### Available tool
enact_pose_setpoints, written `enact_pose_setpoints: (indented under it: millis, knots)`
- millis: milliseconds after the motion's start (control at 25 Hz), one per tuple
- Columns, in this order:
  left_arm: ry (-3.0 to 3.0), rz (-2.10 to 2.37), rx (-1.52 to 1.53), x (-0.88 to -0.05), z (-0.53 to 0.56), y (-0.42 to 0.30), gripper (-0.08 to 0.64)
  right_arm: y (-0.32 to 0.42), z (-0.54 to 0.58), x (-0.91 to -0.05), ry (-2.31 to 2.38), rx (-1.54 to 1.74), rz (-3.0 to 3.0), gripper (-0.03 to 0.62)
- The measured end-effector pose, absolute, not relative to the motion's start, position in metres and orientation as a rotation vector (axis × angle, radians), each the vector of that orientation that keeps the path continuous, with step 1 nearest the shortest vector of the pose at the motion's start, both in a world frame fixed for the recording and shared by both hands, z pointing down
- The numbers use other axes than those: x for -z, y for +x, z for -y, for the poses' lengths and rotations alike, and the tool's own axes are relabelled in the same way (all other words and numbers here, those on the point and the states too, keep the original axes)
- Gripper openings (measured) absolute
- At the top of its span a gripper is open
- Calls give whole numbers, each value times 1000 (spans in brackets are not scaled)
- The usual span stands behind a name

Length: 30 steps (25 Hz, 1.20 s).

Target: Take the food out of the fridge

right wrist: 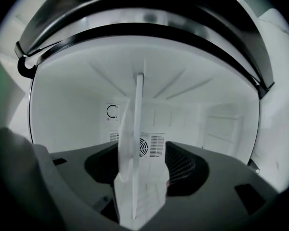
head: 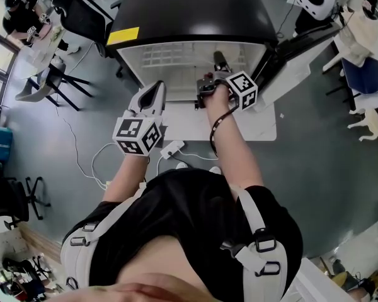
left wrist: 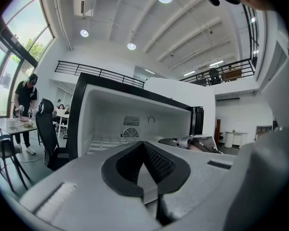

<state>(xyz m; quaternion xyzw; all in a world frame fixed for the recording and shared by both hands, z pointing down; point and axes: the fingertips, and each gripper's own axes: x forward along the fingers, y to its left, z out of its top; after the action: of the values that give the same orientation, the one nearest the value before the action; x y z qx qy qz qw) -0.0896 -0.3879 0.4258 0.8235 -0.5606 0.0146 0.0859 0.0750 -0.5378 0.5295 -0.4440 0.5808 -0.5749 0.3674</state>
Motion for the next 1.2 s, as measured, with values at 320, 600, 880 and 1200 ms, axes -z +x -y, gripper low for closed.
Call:
enact_pose_setpoints:
  millis: [320, 600, 880, 1200]
  knots:
    - [2478, 1599, -35, -431, 386, -72, 2, 80, 516, -523, -1080, 1513, -1529, 171]
    - [2514, 1519, -41, -433, 377, -43, 2, 93, 499, -513, -1045, 1518, -1556, 45]
    - [2515, 1511, -34, -433, 376, -42, 2, 96, 484, -512, -988, 1542, -1537, 31]
    - [2503, 1525, -6, -429, 373, -45, 2, 99, 449, -492, -906, 1523, -1628, 29]
